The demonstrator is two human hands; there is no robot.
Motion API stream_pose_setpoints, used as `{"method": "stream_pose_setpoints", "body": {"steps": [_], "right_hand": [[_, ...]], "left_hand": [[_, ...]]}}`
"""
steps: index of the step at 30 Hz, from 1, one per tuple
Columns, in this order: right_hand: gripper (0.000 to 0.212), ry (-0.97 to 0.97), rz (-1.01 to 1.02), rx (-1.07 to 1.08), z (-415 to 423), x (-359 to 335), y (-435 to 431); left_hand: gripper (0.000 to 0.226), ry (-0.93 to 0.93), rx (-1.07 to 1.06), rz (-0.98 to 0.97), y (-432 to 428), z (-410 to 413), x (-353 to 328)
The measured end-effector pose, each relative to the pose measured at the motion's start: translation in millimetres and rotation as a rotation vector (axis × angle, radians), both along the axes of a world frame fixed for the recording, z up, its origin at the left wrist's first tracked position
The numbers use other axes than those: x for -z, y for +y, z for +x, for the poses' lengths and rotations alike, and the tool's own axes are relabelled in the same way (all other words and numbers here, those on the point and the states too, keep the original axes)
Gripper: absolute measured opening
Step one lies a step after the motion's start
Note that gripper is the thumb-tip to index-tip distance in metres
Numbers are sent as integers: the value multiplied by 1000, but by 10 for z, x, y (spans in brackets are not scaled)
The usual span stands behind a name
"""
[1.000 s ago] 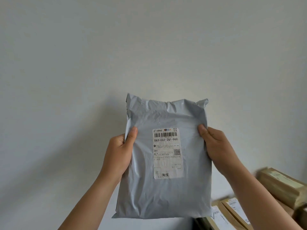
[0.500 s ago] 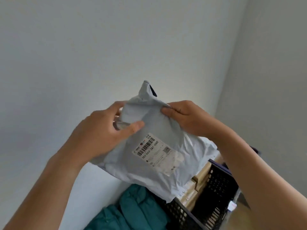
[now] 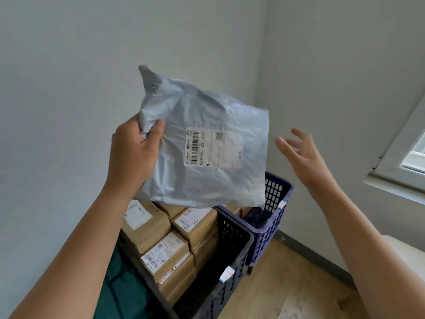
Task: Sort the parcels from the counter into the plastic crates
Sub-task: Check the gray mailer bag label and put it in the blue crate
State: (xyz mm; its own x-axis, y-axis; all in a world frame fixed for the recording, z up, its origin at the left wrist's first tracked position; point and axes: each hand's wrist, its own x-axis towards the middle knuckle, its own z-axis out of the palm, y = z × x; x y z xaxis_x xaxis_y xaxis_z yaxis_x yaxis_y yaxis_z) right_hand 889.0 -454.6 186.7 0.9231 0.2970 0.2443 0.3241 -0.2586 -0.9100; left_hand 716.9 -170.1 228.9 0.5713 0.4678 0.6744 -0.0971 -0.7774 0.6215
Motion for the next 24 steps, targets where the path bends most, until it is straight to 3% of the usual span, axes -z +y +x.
{"method": "stream_pose_setpoints", "body": {"steps": [2,4,10,14,16,19,21,24], "right_hand": [[124,139,39,-98,286,103,-305],[126,232,83,-155,554,125,-487],[53,311,218,-154,1232,0,-774],[31,271,85,-101,1697,126,-844],[31,322,-63,-106,1967,177,-861],[29,408,-378,-117,2524,267,-847],[30,409,-599,-156,2910,363,-774],[30,372,-980,-349,3385,500,-599]], "left_hand": [[33,-97,9,-96,-238,335,3],[26,-144,31,-206,-442,658,52],[15,-117,53,-429,-826,1432,397],[16,-14,3,-578,-922,1817,772],[29,123,0,-626,-944,2004,980],[83,483,94,-667,-933,2296,1386],[77,734,194,-580,-912,2493,1677],[45,1073,324,-515,-885,2771,2018]]}}
